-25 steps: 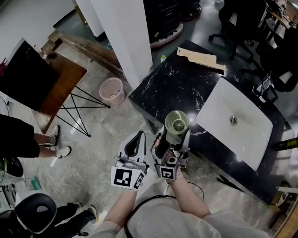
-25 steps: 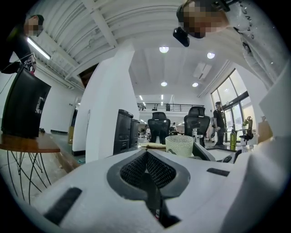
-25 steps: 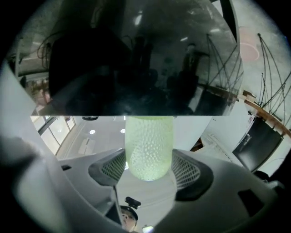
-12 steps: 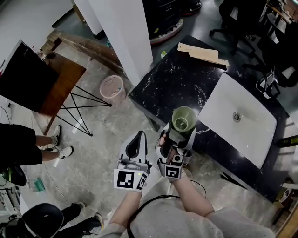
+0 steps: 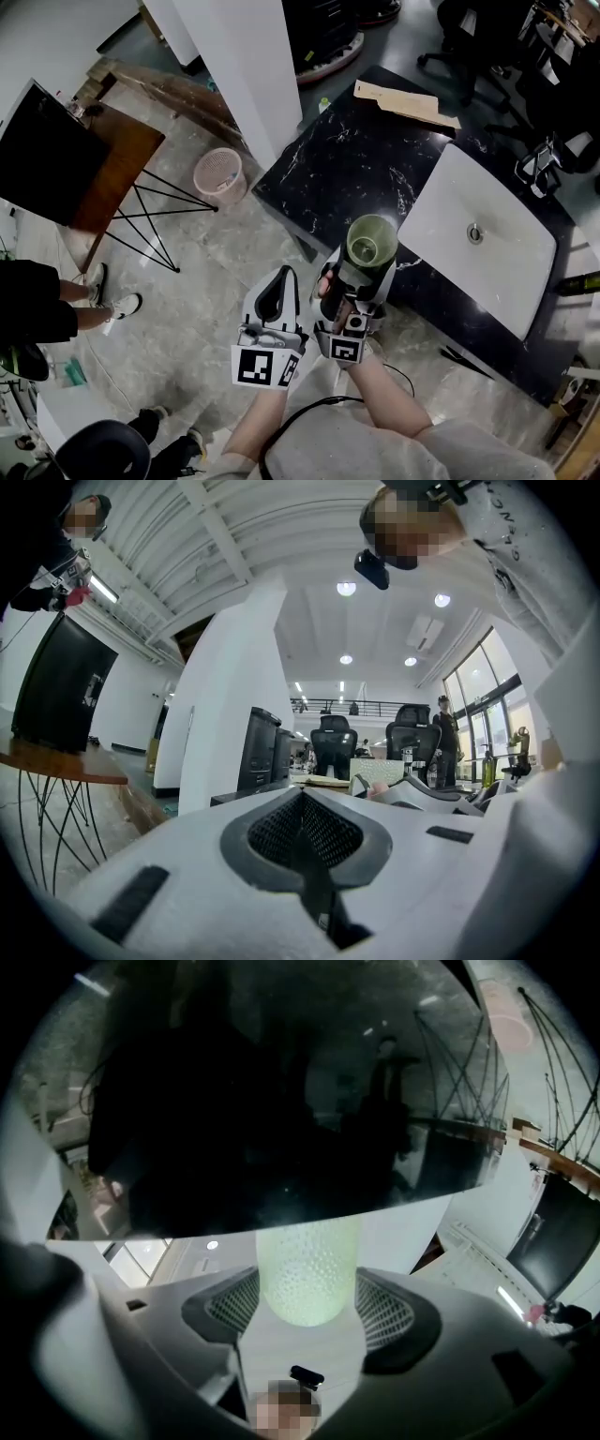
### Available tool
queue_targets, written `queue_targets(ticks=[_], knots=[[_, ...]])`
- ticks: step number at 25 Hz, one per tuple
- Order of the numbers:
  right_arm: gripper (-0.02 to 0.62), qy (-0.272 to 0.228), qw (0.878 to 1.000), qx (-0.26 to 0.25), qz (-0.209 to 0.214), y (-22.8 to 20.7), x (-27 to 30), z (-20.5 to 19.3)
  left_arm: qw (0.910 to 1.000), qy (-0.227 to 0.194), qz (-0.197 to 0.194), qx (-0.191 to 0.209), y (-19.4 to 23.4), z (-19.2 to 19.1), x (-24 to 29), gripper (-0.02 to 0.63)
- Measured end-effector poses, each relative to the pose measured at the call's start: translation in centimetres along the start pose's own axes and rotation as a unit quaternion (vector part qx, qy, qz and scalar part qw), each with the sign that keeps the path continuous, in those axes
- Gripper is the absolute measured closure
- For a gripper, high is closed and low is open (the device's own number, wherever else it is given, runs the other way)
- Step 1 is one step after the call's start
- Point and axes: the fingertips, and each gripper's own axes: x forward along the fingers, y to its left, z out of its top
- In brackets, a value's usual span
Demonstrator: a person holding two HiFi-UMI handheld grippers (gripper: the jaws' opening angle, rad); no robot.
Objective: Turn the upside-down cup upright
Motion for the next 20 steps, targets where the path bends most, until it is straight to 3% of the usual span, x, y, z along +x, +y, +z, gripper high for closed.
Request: queue_targets(ticks=[6,10,15,20], knots=[[0.282,-0.014,1.000,-0.010,0.001,0.3,-0.5,0.8,0.9999,0.003,0.014,-0.005,0.7,-0.2,-1.0,0.598],[0.279,0.013,1.000,-0.016,0.005,0.5,-0.2,-0.3,0.9996,0.006,0.024,-0.011,1.1,-0.5,-1.5,0.598],[0.200,0.041,0.999,-0.010,0.001,0.2,0.1,-1.1,0.9995,0.007,0.029,-0.014,1.2,-0.7,-2.0,0.598],[0.187,0.068,0.997,-0.018,-0.016,0.0,-0.1,-2.2,0.9992,0.009,0.035,-0.015,1.3,-0.9,-2.3,0.598]])
